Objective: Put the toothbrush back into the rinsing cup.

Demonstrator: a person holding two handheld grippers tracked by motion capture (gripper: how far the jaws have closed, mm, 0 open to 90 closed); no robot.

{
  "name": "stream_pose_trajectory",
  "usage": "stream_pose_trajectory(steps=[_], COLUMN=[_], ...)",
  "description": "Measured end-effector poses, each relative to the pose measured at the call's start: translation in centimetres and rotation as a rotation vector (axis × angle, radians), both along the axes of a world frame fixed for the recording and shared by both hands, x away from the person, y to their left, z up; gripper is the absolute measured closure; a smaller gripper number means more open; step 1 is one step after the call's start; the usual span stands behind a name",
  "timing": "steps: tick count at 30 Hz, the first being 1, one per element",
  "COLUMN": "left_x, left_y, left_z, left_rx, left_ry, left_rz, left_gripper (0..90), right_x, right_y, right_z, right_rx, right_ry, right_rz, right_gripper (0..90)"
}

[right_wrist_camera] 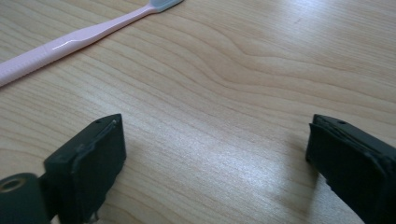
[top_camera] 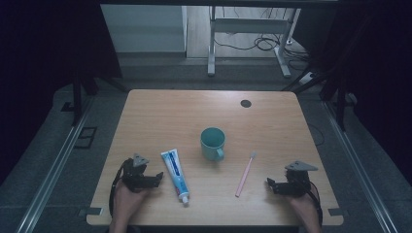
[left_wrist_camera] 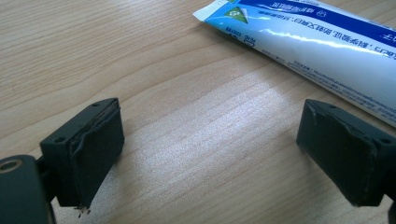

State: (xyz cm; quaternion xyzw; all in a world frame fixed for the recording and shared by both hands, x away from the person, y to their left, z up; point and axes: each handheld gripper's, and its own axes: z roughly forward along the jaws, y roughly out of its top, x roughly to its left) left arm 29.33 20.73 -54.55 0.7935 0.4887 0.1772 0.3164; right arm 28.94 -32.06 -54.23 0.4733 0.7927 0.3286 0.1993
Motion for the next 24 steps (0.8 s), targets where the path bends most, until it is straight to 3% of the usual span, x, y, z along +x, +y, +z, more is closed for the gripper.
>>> stream_pose_trajectory(steps=[21,24], left_x=[0.16,0.19], left_y=[-0.11,-0.11], left_z=[-0.04,-0.05], left_rx=[0.002,0.003], left_ry=[0.009,0.010], left_rz=[-0.018,-0.021], left_gripper=[3.0,2.6], right_x=[0.01,0.01], right_y=[0.22,0.28], right_z=[-0.03,0.06], right_rx=[-0.005,-0.003], right_ry=[0.007,0.007], right_rz=[-0.002,0.002], right_gripper=[0.8,4.4])
